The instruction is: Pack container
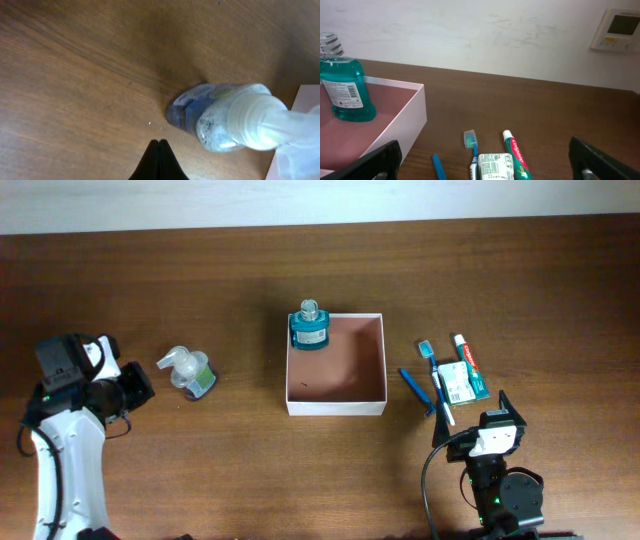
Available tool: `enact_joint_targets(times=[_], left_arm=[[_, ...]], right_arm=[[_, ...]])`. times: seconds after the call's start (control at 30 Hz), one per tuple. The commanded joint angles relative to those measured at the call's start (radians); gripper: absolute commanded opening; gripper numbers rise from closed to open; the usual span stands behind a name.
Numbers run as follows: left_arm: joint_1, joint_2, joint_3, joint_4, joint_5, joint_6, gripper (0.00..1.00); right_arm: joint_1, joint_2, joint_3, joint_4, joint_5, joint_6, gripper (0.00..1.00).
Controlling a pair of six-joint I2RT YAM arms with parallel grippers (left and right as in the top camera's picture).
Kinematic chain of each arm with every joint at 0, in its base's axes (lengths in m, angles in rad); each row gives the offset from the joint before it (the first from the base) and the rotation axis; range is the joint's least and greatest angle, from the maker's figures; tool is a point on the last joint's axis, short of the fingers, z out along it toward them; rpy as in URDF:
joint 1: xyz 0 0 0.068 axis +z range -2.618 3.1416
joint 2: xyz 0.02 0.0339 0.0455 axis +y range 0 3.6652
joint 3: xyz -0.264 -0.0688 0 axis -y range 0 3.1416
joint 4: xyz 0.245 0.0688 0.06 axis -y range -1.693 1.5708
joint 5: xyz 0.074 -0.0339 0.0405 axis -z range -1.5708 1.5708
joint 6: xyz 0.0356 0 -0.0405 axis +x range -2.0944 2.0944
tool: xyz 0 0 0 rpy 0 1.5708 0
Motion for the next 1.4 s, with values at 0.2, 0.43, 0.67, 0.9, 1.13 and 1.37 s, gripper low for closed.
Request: enact_joint_targets(times=[0.2,0.43,0.67,0.9,1.13,1.37], left_arm=[[0.005,0.056,-0.06,0.129,0.084,-0.025,0.01],[0.034,0.154,-0.06,0.187,0.205,-0.024,0.01],[0.104,0.285,-0.06,0.232,0.379,-0.024,0.0],[0.156,0.357,-0.06,0.285,0.613,0.015,0.0],[0.156,0.359,-0.06,0.278,0.718,0.085,0.01],[0.154,0.359,-0.06,0.277,0.74,0.085,0.0]], right_arm=[[-0.009,-0.008,-0.005,-0.008,0.009,-0.007,0.98],[-0.009,-0.008,-0.005,-0.008,0.009,-0.007,0.98],[-0.009,-0.008,-0.005,-0.008,0.009,-0.007,0.98],[-0.009,-0.008,-0.005,-0.008,0.009,-0.007,0.98],[-0.009,-0.008,-0.005,-0.008,0.009,-0.007,0.98],[-0.009,-0.008,-0.005,-0.008,0.009,-0.007,0.98]])
